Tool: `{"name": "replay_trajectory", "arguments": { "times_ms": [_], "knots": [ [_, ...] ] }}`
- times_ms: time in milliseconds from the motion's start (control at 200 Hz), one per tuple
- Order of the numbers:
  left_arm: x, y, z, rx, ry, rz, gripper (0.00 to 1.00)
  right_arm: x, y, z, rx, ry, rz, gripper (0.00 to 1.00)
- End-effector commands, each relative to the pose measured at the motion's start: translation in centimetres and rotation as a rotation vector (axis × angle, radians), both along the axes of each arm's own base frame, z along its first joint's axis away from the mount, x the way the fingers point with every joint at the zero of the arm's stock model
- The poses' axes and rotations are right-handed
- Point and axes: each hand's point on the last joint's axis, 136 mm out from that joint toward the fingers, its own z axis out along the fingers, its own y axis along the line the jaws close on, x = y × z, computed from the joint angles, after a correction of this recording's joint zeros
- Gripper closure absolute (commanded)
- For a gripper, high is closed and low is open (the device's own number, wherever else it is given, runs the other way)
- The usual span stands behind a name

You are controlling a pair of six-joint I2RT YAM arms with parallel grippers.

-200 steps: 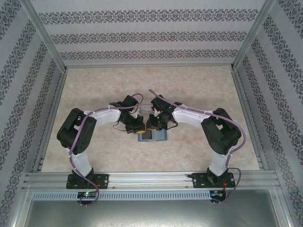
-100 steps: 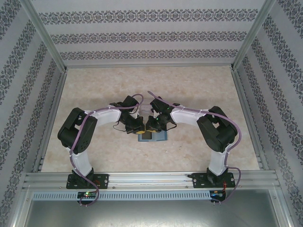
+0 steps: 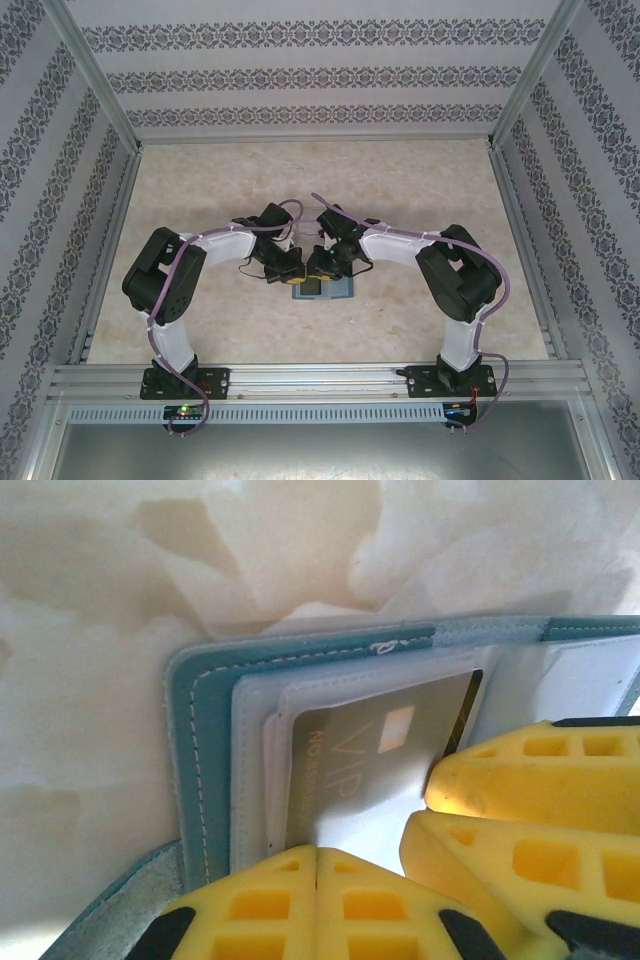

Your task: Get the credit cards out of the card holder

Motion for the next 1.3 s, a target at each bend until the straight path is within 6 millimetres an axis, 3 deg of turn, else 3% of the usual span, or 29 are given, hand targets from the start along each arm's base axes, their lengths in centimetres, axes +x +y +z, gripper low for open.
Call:
{"name": "replay_trajectory", "arguments": {
  "times_ms": [0,759,984,1294],
  "knots": [
    [-1.5,1.5,-1.8,0.098,0.053,-0.018,1.00,-0.6,-1.8,-0.5,-0.076,0.004,-0.012,0.69],
    [-1.4,1.4,-1.0,0.093,0.041,-0.010,0.96,-0.6,-3.2,-1.2,-0.193,-0.019,0.021,0.67],
    [-1.6,1.6,-1.3,0.101,0.047,-0.009,0.96,-0.4,-3.5,-0.6,-0.240,-0.045,0.038,0.67],
    [-1.2,1.5,-0.6,0.097,0.032,-0.006,0.97,-0.2,-2.4,0.8,-0.138,-0.048,0.016,0.67]
  ]
}}
